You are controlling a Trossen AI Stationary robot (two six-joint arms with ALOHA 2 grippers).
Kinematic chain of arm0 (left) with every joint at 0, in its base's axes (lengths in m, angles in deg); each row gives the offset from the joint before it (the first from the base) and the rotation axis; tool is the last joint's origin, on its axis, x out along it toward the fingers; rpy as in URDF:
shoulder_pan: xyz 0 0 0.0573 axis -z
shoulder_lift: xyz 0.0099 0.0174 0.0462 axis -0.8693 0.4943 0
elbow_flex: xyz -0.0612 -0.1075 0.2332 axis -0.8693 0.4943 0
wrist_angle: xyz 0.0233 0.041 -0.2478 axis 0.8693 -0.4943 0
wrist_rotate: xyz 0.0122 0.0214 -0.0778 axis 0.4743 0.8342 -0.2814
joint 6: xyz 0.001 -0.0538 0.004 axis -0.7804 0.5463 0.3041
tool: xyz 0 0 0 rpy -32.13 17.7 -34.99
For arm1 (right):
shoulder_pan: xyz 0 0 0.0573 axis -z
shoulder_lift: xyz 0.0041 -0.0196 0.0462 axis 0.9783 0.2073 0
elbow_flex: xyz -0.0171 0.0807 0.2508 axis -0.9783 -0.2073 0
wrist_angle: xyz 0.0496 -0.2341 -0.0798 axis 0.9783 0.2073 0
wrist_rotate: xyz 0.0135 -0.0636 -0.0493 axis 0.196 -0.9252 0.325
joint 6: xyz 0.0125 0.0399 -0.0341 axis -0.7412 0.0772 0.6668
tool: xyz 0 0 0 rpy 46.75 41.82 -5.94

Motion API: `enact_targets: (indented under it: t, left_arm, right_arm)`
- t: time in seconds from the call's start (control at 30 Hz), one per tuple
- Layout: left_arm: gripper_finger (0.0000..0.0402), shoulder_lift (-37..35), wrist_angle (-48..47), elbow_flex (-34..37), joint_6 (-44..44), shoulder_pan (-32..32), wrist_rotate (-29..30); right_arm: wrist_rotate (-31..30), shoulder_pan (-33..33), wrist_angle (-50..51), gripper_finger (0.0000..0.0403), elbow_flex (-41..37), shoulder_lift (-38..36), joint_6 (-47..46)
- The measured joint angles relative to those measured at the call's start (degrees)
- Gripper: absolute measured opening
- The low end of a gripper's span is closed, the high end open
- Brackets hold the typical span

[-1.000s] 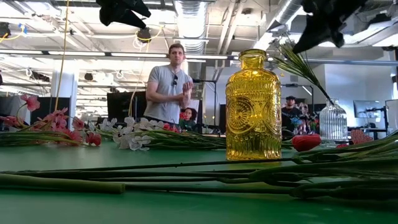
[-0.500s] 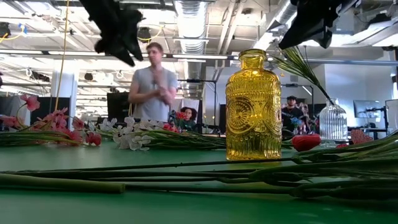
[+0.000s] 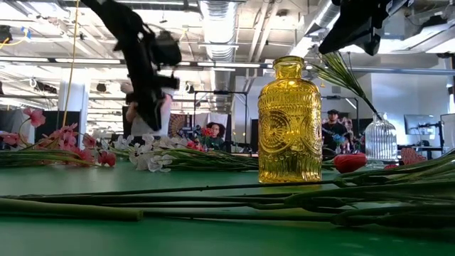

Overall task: Sort flowers into vase by color
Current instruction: Put the top left white flowers into the top transparent vase

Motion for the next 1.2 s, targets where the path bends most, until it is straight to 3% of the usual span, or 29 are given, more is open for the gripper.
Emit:
enact_targets:
  t: [0.2,0.73,0.9,1.2]
  left_arm:
    - [0.0201,6.6,1.0,0.0,-9.1,-1.7,4.1]
    - [0.0194,13.5,0.9,-1.8,-14.5,-5.8,3.5]
    - [0.0145,13.5,-0.5,-1.8,-14.6,-5.8,3.5]
    - [0.0012,13.3,-4.3,-2.0,-10.5,-5.6,3.4]
  right_arm:
    - [0.2,-1.1,0.0,0.0020,0.0,0.0,-0.1]
    - [1.0,-2.9,0.3,0.0021,0.0,0.0,-1.6]
    - [1.4,-2.9,0.4,0.0021,0.0,0.0,-1.5]
    - [1.5,-2.9,0.3,0.0021,0.0,0.0,-1.4]
